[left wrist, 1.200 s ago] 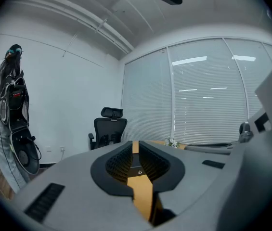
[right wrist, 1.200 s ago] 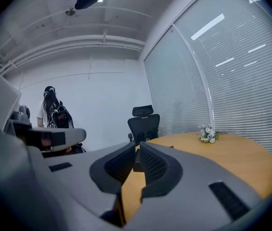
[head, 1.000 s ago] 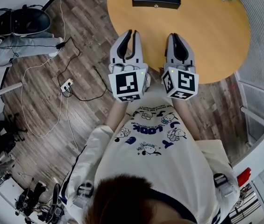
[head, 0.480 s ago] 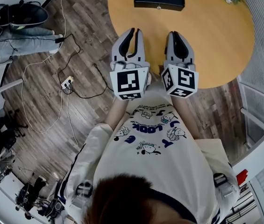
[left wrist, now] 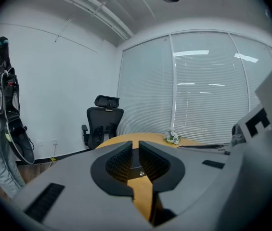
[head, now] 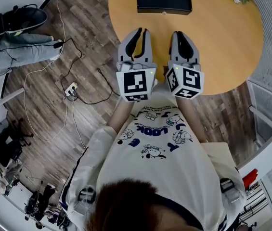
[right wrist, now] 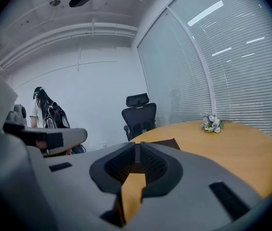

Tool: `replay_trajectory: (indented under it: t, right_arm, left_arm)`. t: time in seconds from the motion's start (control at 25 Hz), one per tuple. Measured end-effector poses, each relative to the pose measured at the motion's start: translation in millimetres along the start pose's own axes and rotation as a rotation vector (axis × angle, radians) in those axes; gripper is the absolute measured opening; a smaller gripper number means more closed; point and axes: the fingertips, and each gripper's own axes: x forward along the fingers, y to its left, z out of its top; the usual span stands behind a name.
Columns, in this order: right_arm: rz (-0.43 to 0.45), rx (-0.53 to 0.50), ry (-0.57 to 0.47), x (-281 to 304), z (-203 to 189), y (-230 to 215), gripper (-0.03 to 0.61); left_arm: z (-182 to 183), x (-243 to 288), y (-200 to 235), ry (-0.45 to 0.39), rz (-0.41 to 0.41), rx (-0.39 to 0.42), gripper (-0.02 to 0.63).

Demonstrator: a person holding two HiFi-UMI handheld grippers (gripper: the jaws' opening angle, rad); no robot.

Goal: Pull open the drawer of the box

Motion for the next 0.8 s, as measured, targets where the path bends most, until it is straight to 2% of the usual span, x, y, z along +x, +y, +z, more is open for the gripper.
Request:
replay_trajectory:
  t: [0.8]
  right_arm:
    - [-0.082,0.061,0.123,67,-32,-18,0.048]
  left_arm:
    - [-29,65,16,0.118,-0.104,-0.013,0.048]
